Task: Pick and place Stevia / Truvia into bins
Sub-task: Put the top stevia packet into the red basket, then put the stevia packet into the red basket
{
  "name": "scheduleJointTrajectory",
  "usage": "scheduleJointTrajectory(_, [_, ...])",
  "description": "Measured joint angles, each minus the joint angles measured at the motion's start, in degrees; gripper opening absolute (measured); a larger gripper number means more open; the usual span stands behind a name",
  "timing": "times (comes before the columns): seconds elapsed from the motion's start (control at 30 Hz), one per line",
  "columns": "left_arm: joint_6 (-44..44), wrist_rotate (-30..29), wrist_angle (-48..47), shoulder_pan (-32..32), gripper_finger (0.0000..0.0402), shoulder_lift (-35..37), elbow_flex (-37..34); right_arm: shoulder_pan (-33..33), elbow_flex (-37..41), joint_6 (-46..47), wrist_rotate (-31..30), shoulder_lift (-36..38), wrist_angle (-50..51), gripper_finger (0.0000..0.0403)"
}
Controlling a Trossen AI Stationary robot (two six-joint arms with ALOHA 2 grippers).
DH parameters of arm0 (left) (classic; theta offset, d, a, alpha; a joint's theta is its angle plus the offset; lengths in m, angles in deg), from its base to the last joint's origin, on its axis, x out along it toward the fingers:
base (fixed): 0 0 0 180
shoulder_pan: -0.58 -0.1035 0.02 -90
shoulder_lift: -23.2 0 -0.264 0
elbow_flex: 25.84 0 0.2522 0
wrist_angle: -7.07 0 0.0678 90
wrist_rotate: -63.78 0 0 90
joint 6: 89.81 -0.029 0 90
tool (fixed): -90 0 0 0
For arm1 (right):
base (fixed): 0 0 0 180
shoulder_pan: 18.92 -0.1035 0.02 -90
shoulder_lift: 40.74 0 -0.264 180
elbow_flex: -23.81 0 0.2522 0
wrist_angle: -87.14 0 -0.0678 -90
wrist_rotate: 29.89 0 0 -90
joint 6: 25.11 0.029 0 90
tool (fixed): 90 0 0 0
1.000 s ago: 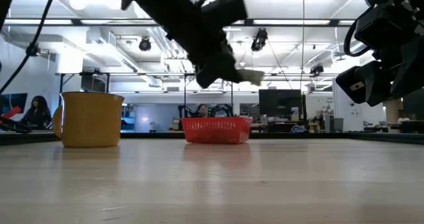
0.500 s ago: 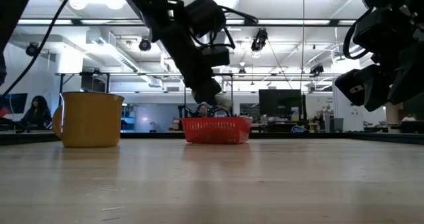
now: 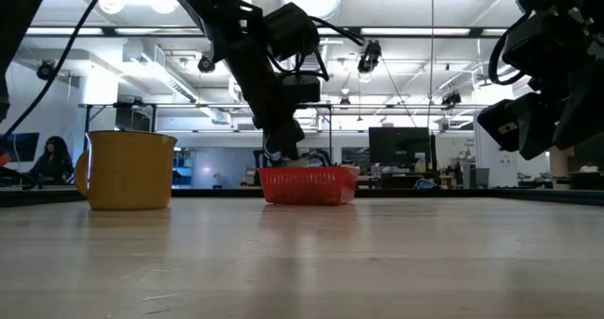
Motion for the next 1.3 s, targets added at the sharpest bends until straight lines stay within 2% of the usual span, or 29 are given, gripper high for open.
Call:
scheduleJointTrajectory(0.17, [0.8, -0.3, -0.4, 0.0, 0.0135, 0.2, 0.1, 0.0, 0.0, 0.8, 0.3, 0.0, -0.8, 0.0132])
scheduleJointTrajectory(0.3, [3.8, 0.0, -3.0, 1.6, 0.0169, 2.2, 0.3, -1.7, 0.0, 1.7, 2.9, 0.0, -3.4, 0.0132])
scheduleJointTrajectory(0.5, [8.8, 2.8, -7.0, 7.8, 0.0185, 6.6, 0.2, -11.4, 0.2, 2.1, 2.7, -1.4, -10.5, 0.0132])
scheduleJointTrajectory(0.57, [9.2, 2.8, -6.8, 10.6, 0.0185, 7.6, 0.2, -15.6, 0.2, 2.1, 0.7, -3.1, -15.0, 0.0132])
scheduleJointTrajectory(0.73, [9.2, 3.0, -6.1, 17.5, 0.0185, 9.5, 0.2, -25.5, 0.2, 2.4, -4.6, -10.2, -25.6, 0.0132])
scheduleJointTrajectory(0.87, [9.2, 3.0, -4.9, 22.6, 0.0185, 10.4, 0.2, -30.7, 0.1, 4.6, -9.2, -18.0, -33.2, 0.0132])
scheduleJointTrajectory(1.0, [9.2, 2.3, -3.0, 26.7, 0.0185, 10.6, 0.2, -32.4, -1.4, 7.1, -11.7, -26.2, -36.5, 0.0132])
scheduleJointTrajectory(1.17, [9.3, -0.2, -2.3, 29.8, 0.0185, 10.6, 0.2, -32.4, -6.1, 9.1, -11.9, -35.9, -37.1, 0.0132])
scheduleJointTrajectory(1.3, [9.3, -1.9, -2.4, 31.0, 0.0185, 10.6, 0.2, -32.4, -10.0, 9.2, -7.7, -41.0, -37.0, 0.0132])
